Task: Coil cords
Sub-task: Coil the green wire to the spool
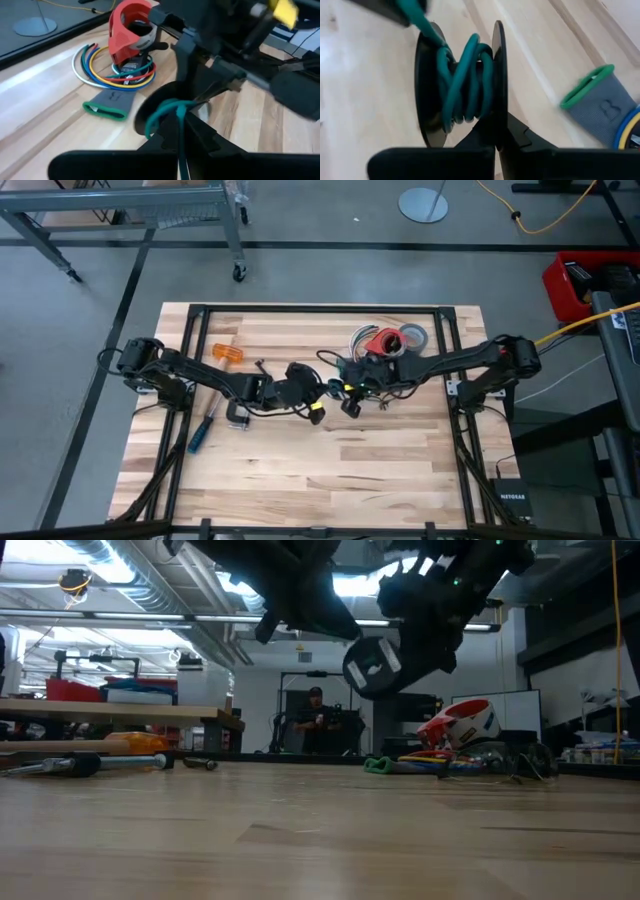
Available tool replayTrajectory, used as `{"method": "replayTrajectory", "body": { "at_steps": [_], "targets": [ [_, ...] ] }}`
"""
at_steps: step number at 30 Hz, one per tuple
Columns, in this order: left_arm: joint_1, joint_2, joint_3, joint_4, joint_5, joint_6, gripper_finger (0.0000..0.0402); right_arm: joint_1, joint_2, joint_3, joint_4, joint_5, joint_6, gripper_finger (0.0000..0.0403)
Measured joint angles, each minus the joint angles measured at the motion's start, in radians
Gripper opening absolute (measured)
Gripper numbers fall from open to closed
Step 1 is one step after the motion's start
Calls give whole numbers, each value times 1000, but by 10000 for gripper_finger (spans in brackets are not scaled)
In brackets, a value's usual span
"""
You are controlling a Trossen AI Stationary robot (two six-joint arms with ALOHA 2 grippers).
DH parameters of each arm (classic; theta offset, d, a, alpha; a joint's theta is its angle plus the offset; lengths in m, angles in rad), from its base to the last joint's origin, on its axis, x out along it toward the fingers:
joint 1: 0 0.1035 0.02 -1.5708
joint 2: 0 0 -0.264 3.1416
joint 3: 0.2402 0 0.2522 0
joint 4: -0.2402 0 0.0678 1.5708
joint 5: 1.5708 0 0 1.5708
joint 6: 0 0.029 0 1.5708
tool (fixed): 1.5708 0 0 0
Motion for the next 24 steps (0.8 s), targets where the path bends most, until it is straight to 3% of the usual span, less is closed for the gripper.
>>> {"method": "replayTrajectory", "body": {
  "at_steps": [5,12,24],
  "targets": [
    [0,1,0,-17,-2,-45,1,1,42,0,48,70,16,3],
    [2,-1,0,-30,-7,-94,5,0,82,-2,201,84,24,3],
    [-1,-2,0,-19,-5,-26,22,-1,82,-3,252,114,36,3]
  ]
}}
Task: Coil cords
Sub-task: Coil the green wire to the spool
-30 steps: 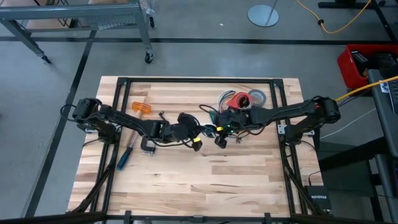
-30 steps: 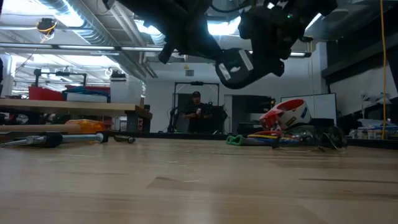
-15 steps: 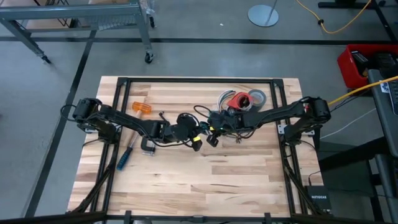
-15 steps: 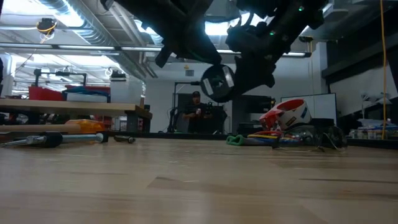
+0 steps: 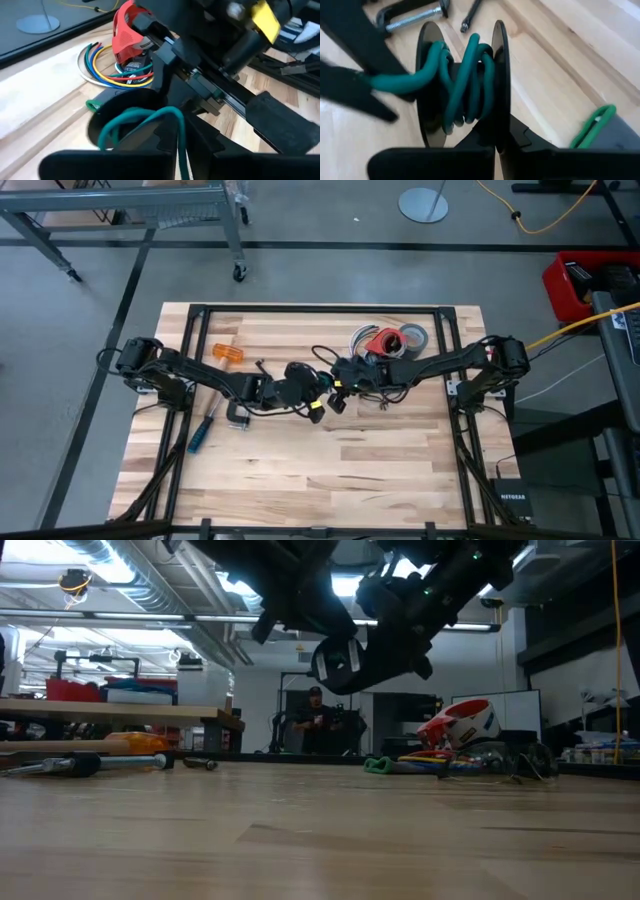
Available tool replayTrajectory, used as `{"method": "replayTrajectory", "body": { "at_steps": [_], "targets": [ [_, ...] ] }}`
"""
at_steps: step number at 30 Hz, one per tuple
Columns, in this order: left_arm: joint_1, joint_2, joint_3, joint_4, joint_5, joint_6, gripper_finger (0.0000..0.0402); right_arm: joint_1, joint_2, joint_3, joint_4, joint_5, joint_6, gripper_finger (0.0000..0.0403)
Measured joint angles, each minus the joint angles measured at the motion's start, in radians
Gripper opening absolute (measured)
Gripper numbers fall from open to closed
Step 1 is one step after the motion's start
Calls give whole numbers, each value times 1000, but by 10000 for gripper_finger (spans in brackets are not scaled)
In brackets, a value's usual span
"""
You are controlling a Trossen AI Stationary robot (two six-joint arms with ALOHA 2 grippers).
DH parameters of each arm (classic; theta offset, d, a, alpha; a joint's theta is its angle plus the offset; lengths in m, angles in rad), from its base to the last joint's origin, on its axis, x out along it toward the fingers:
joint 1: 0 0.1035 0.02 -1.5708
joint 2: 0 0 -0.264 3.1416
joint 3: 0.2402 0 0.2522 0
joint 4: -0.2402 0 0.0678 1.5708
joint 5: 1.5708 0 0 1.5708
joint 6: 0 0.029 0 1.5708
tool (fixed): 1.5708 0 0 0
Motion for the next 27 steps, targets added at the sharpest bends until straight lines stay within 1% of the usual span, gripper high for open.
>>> {"method": "replayTrajectory", "body": {
  "at_steps": [3,8,15,22,25,27],
  "targets": [
    [-6,0,1,-2,-2,23,28,-11,0,0,45,-1,-3,3],
    [-24,0,1,-3,-3,83,30,-31,-1,2,102,-46,-7,3],
    [-33,1,1,-9,1,77,30,-33,-2,2,100,-54,-13,3],
    [-33,1,1,-11,1,48,6,-33,-2,2,103,-50,-26,3],
    [-38,1,1,-11,-1,51,7,-33,-2,2,121,-50,-28,3],
    [-43,1,1,-11,-2,66,15,-33,-2,2,132,-50,-29,3]
  ]
}}
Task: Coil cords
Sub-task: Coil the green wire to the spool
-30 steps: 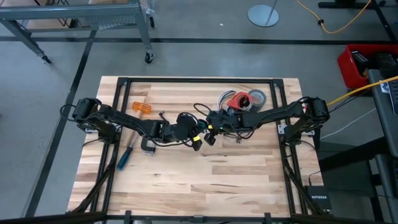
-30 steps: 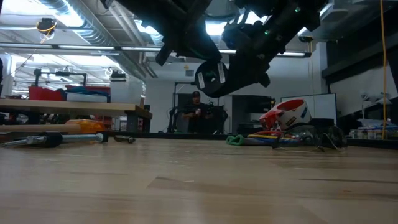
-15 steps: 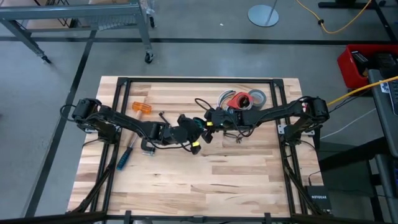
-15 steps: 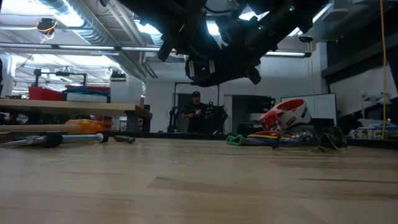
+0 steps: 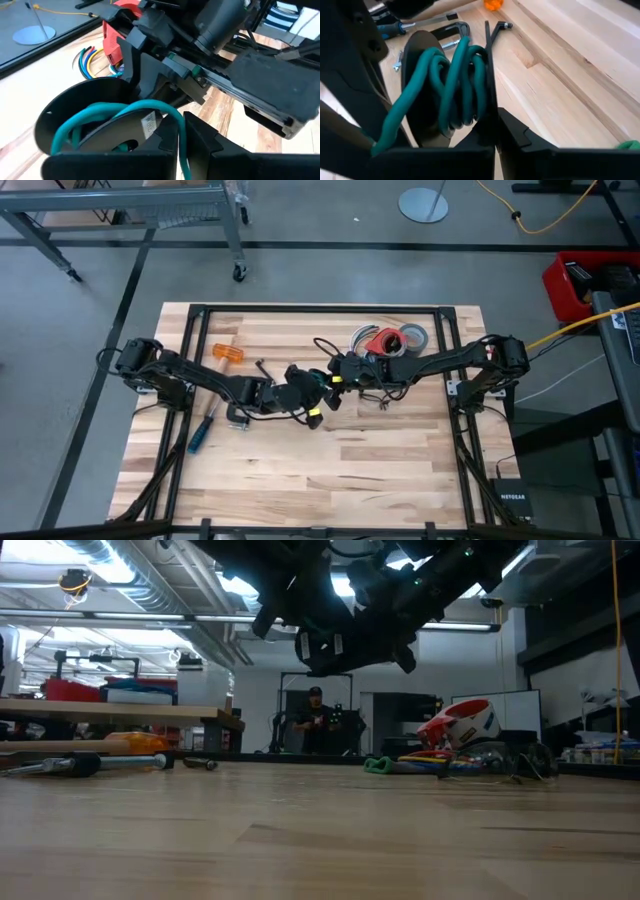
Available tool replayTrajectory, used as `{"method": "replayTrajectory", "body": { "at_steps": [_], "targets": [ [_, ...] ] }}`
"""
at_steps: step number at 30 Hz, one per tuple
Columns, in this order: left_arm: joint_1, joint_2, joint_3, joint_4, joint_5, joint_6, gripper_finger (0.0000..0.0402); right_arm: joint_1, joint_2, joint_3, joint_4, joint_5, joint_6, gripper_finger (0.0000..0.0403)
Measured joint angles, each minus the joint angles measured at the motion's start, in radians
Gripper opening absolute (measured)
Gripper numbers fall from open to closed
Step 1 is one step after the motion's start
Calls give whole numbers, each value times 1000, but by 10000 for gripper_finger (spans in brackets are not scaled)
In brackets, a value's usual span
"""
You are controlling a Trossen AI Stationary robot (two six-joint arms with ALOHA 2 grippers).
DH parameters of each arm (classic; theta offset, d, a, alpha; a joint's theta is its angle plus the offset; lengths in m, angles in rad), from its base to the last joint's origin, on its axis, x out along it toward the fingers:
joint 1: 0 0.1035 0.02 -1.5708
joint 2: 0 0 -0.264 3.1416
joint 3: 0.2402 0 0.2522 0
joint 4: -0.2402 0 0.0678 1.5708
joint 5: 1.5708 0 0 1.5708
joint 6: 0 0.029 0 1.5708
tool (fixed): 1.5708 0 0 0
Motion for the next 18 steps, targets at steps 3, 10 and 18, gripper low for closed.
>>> {"method": "replayTrajectory", "body": {
  "at_steps": [3,10,18],
  "targets": [
    [-6,0,0,-1,2,27,34,0,0,0,3,1,0,3],
    [-12,0,0,-9,13,33,71,-2,0,0,10,5,-7,3],
    [-15,0,0,-68,13,-37,59,-2,0,0,10,7,-22,3]
  ]
}}
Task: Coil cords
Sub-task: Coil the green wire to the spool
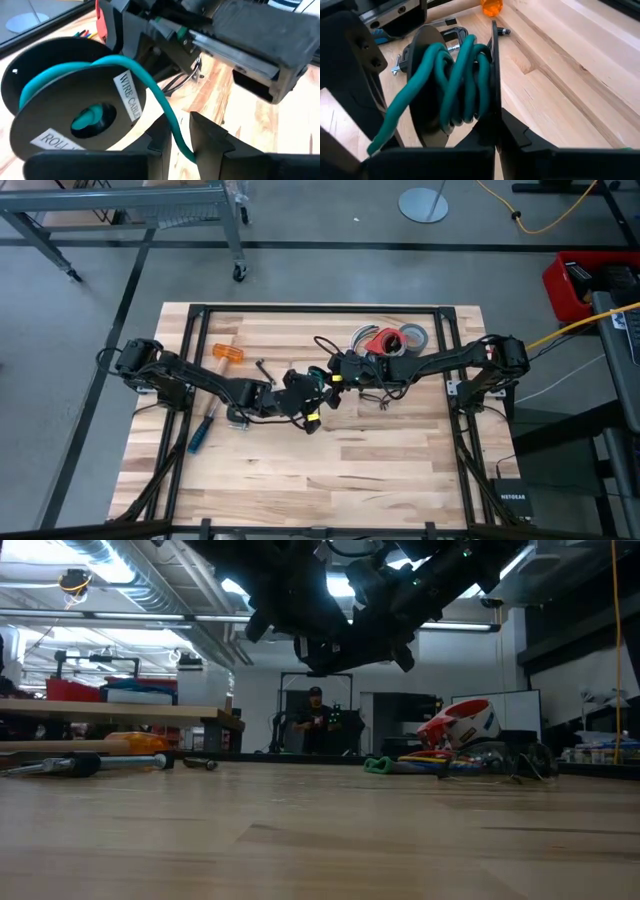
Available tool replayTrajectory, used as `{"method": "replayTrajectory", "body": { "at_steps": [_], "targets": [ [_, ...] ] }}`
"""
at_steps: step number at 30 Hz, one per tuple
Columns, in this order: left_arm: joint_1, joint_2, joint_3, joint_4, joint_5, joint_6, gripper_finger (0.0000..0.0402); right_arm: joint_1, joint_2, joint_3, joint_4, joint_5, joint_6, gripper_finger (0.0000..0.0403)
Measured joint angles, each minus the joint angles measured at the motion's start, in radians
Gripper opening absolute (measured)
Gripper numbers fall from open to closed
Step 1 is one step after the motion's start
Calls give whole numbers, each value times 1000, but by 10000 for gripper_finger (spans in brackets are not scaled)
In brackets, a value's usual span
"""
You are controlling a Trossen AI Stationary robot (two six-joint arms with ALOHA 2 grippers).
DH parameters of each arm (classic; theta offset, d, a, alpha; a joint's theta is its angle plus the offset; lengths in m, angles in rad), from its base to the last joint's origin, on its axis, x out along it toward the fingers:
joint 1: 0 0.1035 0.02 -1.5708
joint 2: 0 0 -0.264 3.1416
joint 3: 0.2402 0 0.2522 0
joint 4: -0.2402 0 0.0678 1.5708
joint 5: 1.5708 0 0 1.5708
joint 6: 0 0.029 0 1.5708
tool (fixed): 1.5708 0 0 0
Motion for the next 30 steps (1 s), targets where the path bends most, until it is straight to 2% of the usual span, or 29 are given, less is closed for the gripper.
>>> {"method": "replayTrajectory", "body": {
  "at_steps": [8,15,23,30],
  "targets": [
    [-16,0,0,-12,-15,-2,6,0,0,0,-4,-3,-1,3],
    [-31,1,0,14,-105,-3,3,3,-1,0,1,-2,12,3],
    [-28,2,0,138,-109,36,2,3,-2,0,92,-75,56,3],
    [-27,1,0,115,-112,29,1,3,-2,1,158,-135,59,3]
  ]
}}
